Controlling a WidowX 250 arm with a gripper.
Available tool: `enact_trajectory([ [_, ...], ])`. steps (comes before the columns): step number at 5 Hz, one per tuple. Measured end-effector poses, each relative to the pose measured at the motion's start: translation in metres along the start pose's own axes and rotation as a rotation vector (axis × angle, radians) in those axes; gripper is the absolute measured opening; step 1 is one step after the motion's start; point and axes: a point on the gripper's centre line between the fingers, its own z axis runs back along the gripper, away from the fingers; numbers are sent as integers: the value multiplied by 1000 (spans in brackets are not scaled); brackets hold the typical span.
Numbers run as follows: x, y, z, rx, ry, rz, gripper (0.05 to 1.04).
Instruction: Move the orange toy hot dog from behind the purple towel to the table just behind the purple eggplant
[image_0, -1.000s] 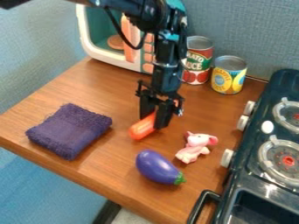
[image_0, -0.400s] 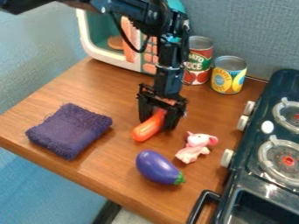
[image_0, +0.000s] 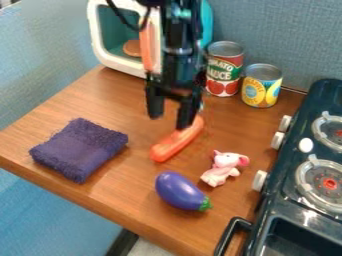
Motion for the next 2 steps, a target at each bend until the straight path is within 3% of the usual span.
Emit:
enact_trajectory([
  [1, -25, 2, 24, 30, -56, -11, 995],
  [2, -58, 10, 35, 46, -63, -18, 996],
])
